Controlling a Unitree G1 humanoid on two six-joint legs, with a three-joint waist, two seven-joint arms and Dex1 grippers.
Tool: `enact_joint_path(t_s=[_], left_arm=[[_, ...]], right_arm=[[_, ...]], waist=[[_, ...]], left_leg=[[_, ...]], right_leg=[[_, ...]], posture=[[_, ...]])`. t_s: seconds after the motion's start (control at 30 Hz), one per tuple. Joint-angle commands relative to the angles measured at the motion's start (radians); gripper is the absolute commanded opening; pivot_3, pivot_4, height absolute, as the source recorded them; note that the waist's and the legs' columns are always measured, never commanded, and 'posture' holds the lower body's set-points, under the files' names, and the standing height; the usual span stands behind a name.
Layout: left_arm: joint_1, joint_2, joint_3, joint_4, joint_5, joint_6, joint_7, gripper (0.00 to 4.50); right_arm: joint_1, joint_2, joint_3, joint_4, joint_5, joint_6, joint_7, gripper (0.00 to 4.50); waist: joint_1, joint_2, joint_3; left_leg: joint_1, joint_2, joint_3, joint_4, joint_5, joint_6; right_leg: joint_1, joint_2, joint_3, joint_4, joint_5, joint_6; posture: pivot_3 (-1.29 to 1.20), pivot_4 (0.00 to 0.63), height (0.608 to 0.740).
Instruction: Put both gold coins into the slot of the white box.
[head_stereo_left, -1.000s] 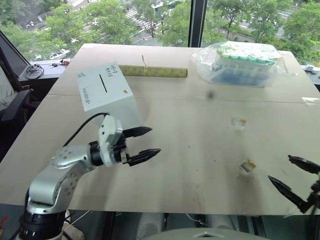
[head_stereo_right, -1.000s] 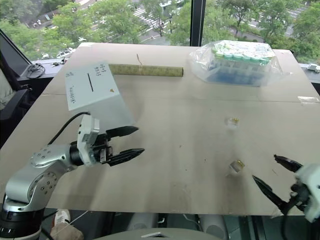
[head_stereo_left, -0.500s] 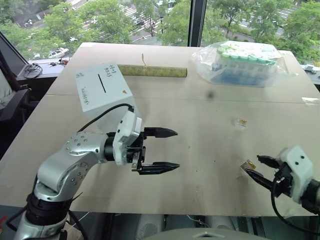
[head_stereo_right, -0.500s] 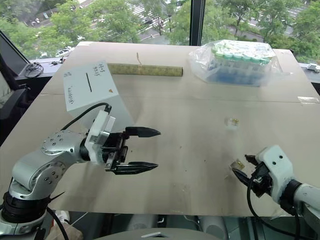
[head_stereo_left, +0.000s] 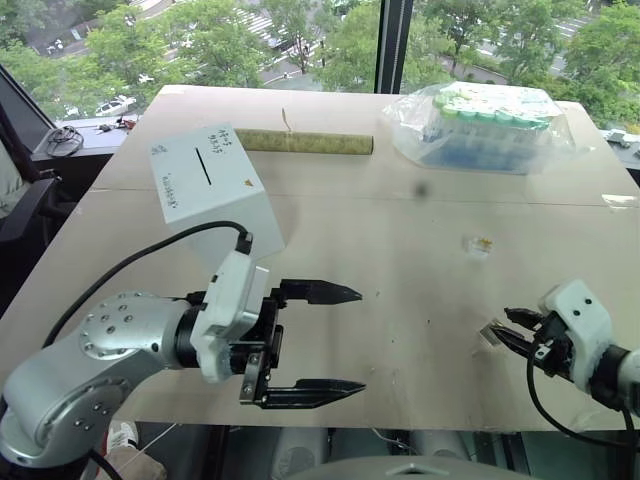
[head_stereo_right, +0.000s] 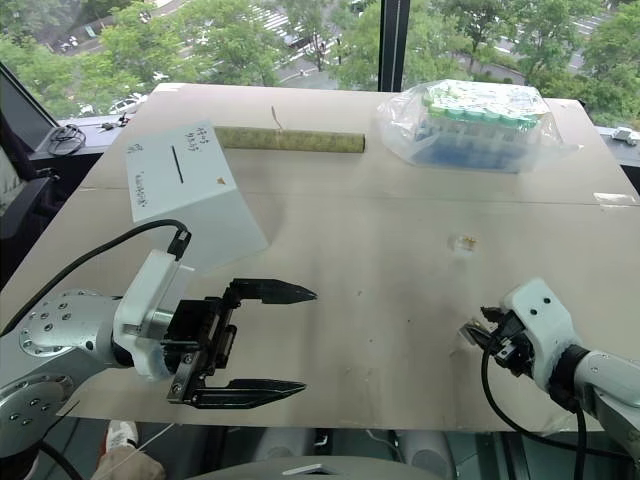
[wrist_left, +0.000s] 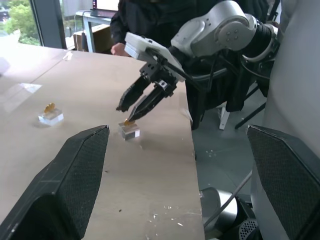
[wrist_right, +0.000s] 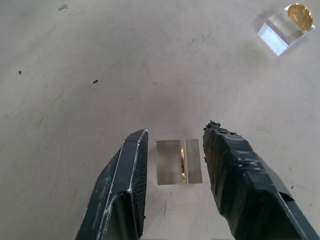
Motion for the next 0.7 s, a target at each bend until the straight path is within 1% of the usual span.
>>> enact_joint_path(t_s=[0.03, 0.13, 0.3, 0.43, 0.7], left_arm=[[-0.014, 0.022, 0.021, 0.009, -0.018, -0.004, 0.011, 4.5], [-0.021, 0.029, 0.015, 0.022, -0.018, -0.001, 0.034, 4.5], [0.021, 0.053, 0.004, 0.041, 0.068, -0.03, -0.009, 4.5], [0.029, 0.057, 0.013, 0.061, 0.083, -0.033, -0.025, 4.5], [-0.024, 0.069, 0.012, 0.142, 0.125, -0.061, -0.096, 4.5]], right_arm=[[0.001, -0.015, -0.002, -0.014, -0.006, 0.004, 0.0, 1.91], [0.008, -0.017, -0.002, -0.012, -0.012, 0.005, 0.004, 1.91], [0.018, -0.022, 0.004, -0.008, -0.025, 0.0, 0.012, 1.91], [0.02, -0.025, 0.012, 0.004, -0.038, -0.009, 0.017, 1.91], [0.058, -0.018, 0.041, 0.057, -0.095, -0.073, 0.038, 1.91]], waist=[[0.0, 0.0, 0.0], [0.0, 0.0, 0.0], [-0.001, 0.0, 0.0], [-0.001, 0.0, 0.0], [-0.001, 0.0, 0.0]], left_leg=[[0.0, 0.0, 0.0, 0.0, 0.0, 0.0], [0.0, 0.0, 0.0, 0.0, 0.0, 0.0], [0.0, 0.0, 0.0, 0.0, 0.0, 0.0], [0.0, 0.0, 0.0, 0.0, 0.0, 0.0], [0.0, 0.0, 0.0, 0.0, 0.0, 0.0]], right_leg=[[0.0, 0.0, 0.0, 0.0, 0.0, 0.0], [0.0, 0.0, 0.0, 0.0, 0.0, 0.0], [0.0, 0.0, 0.0, 0.0, 0.0, 0.0], [0.0, 0.0, 0.0, 0.0, 0.0, 0.0], [0.0, 0.0, 0.0, 0.0, 0.0, 0.0]], posture=[[0.0, 0.15, 0.74], [0.0, 0.15, 0.74], [0.0, 0.15, 0.74], [0.0, 0.15, 0.74], [0.0, 0.15, 0.74]])
